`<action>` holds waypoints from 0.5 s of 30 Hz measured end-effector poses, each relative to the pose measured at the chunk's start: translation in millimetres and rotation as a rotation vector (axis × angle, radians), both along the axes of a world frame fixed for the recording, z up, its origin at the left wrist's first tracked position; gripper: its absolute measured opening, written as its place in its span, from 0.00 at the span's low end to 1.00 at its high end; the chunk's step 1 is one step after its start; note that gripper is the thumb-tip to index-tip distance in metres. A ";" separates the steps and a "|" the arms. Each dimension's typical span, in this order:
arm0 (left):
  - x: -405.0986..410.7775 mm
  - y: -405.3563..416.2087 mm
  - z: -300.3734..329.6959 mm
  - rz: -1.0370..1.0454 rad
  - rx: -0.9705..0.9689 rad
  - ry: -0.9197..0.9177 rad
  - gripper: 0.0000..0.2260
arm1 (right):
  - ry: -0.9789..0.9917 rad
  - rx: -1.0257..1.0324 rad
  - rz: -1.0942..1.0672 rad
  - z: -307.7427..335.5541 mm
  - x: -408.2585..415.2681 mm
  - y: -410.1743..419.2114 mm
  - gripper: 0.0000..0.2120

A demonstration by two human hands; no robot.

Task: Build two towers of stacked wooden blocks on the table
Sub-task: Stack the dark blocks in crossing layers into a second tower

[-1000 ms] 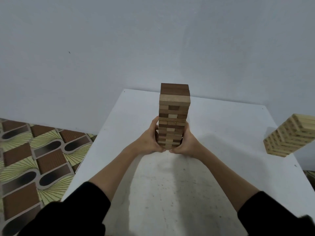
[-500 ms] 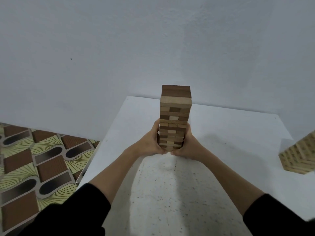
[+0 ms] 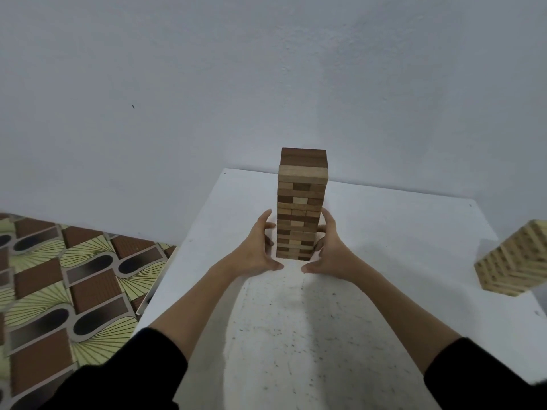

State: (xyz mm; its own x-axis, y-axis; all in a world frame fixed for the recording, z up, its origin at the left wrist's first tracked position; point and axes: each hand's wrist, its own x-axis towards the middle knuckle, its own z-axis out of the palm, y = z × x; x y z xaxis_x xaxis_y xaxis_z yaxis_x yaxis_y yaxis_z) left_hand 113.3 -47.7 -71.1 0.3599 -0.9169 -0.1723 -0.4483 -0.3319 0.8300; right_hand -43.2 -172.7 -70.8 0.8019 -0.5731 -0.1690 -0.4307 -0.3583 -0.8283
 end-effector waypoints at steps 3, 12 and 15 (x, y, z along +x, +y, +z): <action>-6.8 14.8 0.0 0.083 0.013 0.014 0.50 | 0.047 0.037 -0.084 1.6 -12.6 6.3 0.60; -69.0 62.4 -1.9 0.217 -0.066 0.121 0.31 | 0.003 -0.017 -0.216 -0.7 -81.7 28.5 0.52; -99.2 63.8 -6.1 0.207 -0.115 0.106 0.23 | -0.013 -0.049 -0.244 -1.3 -105.2 34.4 0.43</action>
